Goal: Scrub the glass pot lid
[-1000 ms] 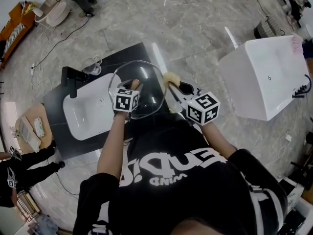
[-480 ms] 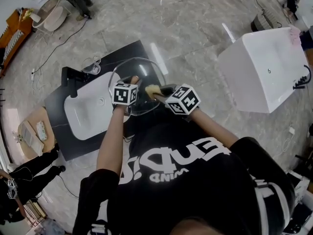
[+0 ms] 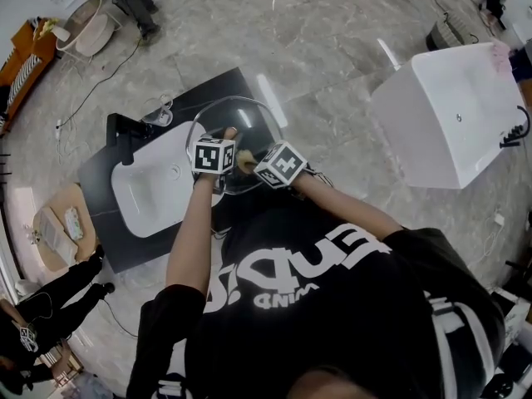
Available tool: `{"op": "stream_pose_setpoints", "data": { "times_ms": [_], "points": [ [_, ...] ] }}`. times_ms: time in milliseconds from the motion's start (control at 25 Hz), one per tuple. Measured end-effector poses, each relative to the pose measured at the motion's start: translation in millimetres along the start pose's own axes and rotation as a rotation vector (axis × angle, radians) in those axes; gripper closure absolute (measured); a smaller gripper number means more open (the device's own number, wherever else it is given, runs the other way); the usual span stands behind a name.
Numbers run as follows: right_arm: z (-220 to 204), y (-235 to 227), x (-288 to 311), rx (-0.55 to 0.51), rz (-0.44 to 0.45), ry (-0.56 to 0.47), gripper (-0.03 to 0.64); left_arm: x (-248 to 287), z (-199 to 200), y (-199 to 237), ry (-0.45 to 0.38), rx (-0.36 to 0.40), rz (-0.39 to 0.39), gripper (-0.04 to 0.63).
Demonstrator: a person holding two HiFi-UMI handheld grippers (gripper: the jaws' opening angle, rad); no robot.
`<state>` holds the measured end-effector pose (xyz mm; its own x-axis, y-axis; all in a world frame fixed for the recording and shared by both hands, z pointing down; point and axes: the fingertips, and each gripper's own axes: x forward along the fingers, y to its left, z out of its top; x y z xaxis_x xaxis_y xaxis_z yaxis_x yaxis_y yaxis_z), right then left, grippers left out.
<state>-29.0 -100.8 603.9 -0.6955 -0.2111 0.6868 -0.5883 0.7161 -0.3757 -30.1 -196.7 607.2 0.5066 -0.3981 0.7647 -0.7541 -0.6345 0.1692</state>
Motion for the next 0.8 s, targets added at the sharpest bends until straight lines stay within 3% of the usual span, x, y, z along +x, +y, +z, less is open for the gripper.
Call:
{"op": "stream_pose_setpoints", "data": {
  "times_ms": [800],
  "points": [
    [12.7,16.7,40.3,-0.095,0.013,0.022,0.569,-0.5,-0.5,1.3,0.001,-0.053,-0.020,0.408]
  ]
}}
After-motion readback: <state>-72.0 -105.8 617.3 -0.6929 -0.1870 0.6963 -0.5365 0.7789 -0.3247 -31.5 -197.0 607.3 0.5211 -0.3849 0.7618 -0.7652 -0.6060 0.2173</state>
